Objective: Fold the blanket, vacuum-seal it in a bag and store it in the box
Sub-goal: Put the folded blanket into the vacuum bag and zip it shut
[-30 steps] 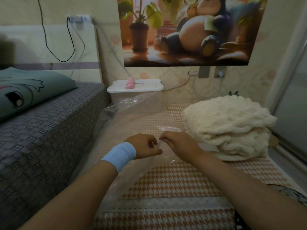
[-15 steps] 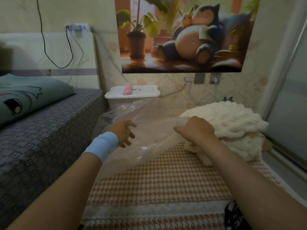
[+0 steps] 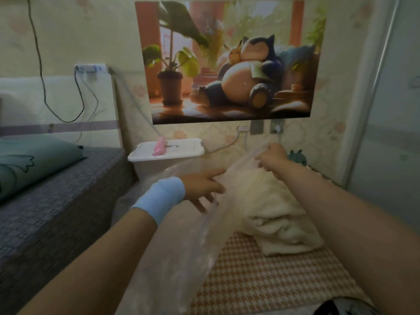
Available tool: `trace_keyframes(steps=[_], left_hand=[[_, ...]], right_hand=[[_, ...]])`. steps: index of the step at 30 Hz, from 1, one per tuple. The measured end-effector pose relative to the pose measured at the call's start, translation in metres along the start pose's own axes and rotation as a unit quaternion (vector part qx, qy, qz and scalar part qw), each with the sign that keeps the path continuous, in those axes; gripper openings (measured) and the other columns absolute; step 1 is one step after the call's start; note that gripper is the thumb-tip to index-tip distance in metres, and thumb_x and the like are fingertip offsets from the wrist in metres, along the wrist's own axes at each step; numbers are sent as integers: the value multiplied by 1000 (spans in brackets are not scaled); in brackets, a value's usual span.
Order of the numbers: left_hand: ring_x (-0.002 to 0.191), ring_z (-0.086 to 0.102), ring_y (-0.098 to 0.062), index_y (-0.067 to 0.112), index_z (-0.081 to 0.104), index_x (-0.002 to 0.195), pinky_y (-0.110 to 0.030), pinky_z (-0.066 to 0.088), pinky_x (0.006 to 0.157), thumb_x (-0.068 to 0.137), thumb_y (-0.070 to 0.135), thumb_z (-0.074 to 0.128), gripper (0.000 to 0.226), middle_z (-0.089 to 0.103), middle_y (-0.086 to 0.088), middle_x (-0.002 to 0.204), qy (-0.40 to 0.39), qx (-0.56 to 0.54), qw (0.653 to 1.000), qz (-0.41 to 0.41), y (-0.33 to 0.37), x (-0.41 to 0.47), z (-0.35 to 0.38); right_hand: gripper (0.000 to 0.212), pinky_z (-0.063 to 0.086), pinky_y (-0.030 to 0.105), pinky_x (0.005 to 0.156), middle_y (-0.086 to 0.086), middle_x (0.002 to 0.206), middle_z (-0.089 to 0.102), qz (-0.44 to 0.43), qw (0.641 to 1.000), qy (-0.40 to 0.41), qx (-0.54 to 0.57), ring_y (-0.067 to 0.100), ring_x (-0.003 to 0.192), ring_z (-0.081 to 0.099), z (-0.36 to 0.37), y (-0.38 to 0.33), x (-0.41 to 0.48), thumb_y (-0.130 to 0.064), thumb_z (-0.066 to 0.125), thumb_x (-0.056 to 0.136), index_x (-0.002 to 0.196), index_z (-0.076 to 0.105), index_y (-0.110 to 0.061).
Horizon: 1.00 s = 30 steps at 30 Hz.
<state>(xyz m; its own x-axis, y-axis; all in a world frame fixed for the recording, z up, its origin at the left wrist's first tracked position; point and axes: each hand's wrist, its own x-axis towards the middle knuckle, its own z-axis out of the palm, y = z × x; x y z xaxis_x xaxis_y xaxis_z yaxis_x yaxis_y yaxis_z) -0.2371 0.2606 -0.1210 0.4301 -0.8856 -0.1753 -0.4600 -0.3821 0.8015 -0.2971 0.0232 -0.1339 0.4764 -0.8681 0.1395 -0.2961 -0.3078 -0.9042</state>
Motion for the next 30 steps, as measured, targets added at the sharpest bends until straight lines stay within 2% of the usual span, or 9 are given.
trace_keyframes(steps=[4,8,11,13,15,20,22,25,30], left_hand=[[102,62,-25,30,11,152,-43,60,74,92,36,60,78,47,-9,141,-17,-49,999,15,49,56,54],[118,58,-26,34,7,152,-42,54,89,94,45,54,76,43,-4,147,-156,13,988,-6,56,112,84],[101,67,-25,17,52,134,-29,54,76,98,28,48,38,65,-5,121,-49,68,996,26,43,152,66],[97,67,-27,13,63,119,-27,53,70,95,14,49,28,69,-5,111,93,86,991,43,29,180,46],[107,60,-27,20,59,123,-30,50,87,94,8,48,33,62,-7,124,200,148,967,51,16,204,26],[143,23,-28,24,20,153,-36,22,114,99,26,47,60,21,-5,158,91,206,973,-46,-18,231,9],[135,39,-27,24,37,146,-37,32,111,97,35,47,51,38,-5,150,63,173,982,-45,-37,238,10],[101,62,-29,22,66,100,-36,48,88,94,37,55,19,65,-13,113,132,150,980,-20,-47,234,-5],[115,53,-31,28,62,118,-37,39,97,87,54,57,41,58,-7,128,238,328,912,-68,-39,212,-83]], right_hand=[[70,51,43,97,19,137,51,39,991,107,-75,39,120,55,-34,10,17,-18,79,81,138,38,-9],[23,45,32,78,20,115,63,10,980,109,-165,36,102,62,-59,31,36,-19,61,93,111,63,-4],[33,45,28,57,19,83,63,104,993,-41,-24,27,59,56,-67,42,44,-32,45,100,92,60,-4],[44,46,25,48,16,86,65,145,982,-112,50,26,59,59,-69,45,50,-49,48,99,96,60,-7],[36,48,25,46,14,88,69,121,981,-151,5,24,64,65,-66,49,55,-41,61,96,104,63,-6],[18,61,39,76,14,101,73,136,961,-224,88,25,89,73,-43,47,74,-7,52,98,113,60,-2],[18,60,41,75,16,104,72,136,957,-238,99,28,95,72,-35,44,80,-8,49,99,112,60,-2],[16,58,40,73,17,109,69,126,960,-232,96,25,89,71,-23,41,86,-7,47,100,109,60,-1],[11,52,29,63,20,110,69,69,968,-237,46,26,89,65,18,18,78,-8,55,98,98,65,-4]])
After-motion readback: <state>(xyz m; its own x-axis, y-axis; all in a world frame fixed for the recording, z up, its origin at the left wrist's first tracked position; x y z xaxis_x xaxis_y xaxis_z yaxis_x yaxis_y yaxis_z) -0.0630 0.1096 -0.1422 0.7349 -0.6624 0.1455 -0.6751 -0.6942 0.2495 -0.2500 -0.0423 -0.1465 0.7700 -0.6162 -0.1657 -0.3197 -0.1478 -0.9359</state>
